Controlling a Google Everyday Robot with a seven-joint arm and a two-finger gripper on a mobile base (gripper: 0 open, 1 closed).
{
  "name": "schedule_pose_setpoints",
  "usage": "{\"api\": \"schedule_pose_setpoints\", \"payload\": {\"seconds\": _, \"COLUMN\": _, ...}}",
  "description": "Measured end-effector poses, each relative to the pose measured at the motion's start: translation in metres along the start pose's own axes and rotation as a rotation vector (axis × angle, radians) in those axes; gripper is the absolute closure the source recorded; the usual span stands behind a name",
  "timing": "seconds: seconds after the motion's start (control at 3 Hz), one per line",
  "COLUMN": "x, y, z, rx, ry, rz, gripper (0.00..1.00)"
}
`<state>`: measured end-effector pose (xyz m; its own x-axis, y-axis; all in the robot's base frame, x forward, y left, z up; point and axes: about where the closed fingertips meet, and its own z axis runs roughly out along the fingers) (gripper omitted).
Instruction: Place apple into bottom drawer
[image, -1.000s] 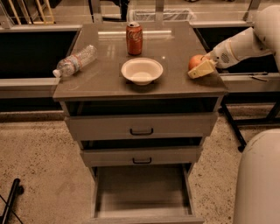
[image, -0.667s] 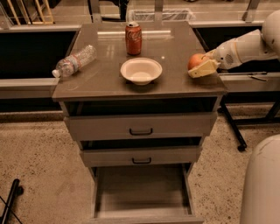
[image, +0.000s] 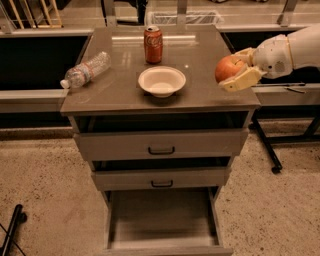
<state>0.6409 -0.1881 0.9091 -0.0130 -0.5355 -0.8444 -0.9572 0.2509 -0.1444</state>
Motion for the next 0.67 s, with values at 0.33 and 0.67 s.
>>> {"api": "schedule_pose_setpoints", "payload": {"seconds": 0.33, "x": 0.009, "y": 0.046, "z": -0.012, "rx": -0.005, "ry": 0.1, "rz": -0.019, "gripper": 1.0}}
{"api": "schedule_pose_setpoints", "payload": {"seconds": 0.67, "x": 0.029, "y": 0.066, "z": 0.01, "rx": -0.07, "ry": 0.126, "rz": 0.012, "gripper": 1.0}}
